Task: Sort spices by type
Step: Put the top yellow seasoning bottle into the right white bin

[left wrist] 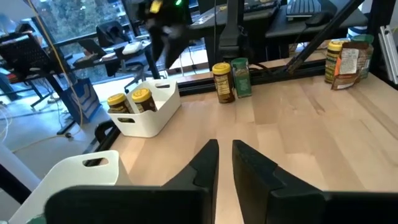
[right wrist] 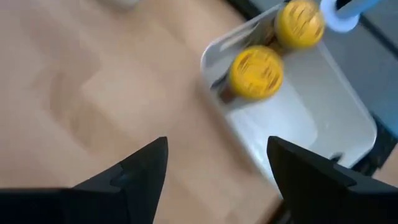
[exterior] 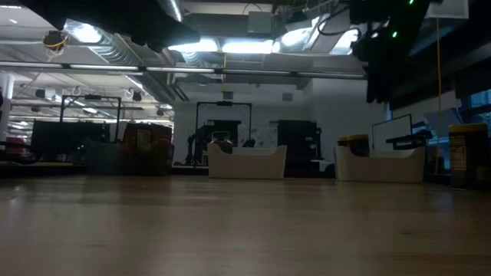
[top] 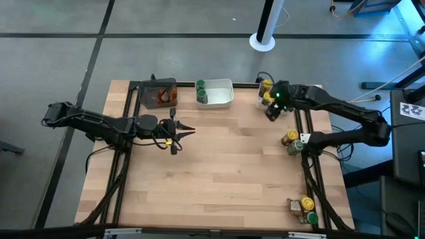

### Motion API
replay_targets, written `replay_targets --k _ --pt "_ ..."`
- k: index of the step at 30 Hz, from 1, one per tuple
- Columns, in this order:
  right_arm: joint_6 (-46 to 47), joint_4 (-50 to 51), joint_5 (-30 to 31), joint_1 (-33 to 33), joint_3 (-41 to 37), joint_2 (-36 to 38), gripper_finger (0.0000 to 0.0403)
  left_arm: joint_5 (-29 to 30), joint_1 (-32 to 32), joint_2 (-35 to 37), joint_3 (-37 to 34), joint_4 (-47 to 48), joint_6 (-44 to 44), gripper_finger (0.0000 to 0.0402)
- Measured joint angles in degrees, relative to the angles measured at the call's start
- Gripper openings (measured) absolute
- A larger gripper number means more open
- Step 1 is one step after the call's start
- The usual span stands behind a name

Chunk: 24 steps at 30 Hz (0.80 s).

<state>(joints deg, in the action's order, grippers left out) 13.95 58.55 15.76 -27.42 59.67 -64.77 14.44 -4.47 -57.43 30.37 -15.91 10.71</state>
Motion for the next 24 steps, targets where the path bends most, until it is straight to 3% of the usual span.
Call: replay_targets --k 5,12,18,24 --pt "8.63 11.79 -0.21 7.91 2.93 0.04 0.0275 0.0 0.0 0.0 0.0 0.19 -2.48 0.0075" --pt "21.24 26.3 -0.41 15.4 3.03 0.04 0.0276 0.37 0.0 0.0 0.0 -0.74 -5.06 0.0184" --pt "26.93 28.33 -0.58 19.72 2.2 0.04 0.0276 6.61 0.02 0.0 0.02 -1.1 -7.84 0.0264" --pt "32.84 28.36 -4.23 21.09 -1.41 0.02 0.0276 6.93 -0.33 0.0 0.02 -1.0 -6.05 0.0285"
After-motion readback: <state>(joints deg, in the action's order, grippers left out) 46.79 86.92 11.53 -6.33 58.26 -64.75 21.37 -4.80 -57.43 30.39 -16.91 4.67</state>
